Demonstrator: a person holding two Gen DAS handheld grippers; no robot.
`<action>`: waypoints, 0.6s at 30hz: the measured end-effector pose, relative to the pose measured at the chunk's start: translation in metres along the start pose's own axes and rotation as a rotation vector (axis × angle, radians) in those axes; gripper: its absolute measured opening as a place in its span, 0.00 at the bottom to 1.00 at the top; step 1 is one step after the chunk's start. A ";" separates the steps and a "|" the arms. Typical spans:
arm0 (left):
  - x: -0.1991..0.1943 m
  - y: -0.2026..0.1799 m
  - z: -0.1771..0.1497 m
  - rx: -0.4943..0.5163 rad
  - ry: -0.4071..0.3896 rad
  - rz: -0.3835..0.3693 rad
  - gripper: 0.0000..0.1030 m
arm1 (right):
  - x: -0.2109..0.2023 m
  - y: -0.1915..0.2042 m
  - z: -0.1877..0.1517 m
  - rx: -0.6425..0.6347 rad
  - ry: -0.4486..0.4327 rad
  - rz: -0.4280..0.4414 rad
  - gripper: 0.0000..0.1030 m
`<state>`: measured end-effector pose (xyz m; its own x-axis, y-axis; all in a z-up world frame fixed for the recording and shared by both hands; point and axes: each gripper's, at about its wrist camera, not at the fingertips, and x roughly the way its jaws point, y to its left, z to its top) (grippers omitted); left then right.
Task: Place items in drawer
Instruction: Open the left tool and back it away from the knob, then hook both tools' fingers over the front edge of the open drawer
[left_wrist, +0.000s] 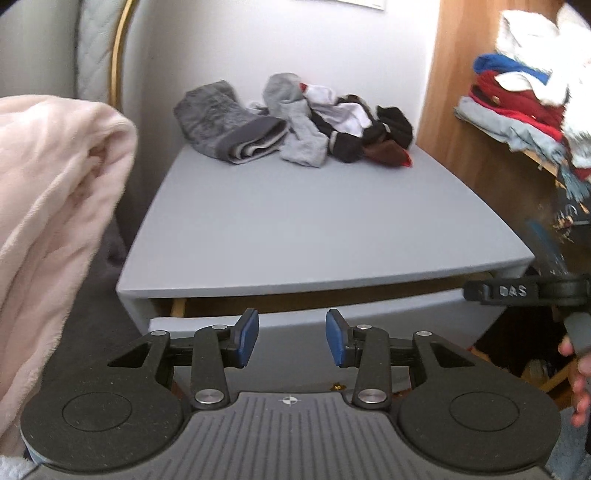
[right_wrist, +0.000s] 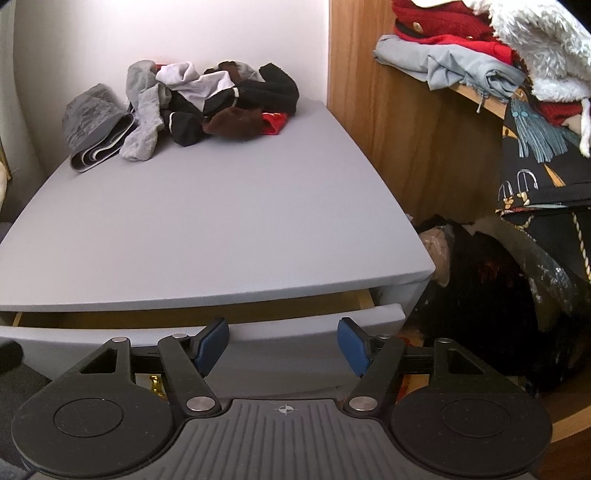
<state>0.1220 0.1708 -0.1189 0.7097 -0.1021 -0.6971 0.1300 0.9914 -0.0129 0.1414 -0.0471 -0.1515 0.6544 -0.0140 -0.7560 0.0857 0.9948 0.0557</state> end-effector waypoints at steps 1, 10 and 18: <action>-0.001 0.002 0.001 -0.010 -0.003 0.007 0.41 | 0.000 -0.001 0.000 0.001 0.000 -0.002 0.61; 0.000 0.014 0.007 -0.071 -0.016 0.038 0.41 | -0.006 -0.008 -0.001 0.006 -0.028 -0.003 0.61; 0.011 0.011 0.009 -0.065 0.006 0.056 0.41 | -0.003 -0.005 0.002 0.002 -0.044 0.004 0.62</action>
<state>0.1376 0.1793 -0.1207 0.7102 -0.0460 -0.7025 0.0449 0.9988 -0.0200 0.1403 -0.0525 -0.1477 0.6873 -0.0146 -0.7262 0.0846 0.9946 0.0601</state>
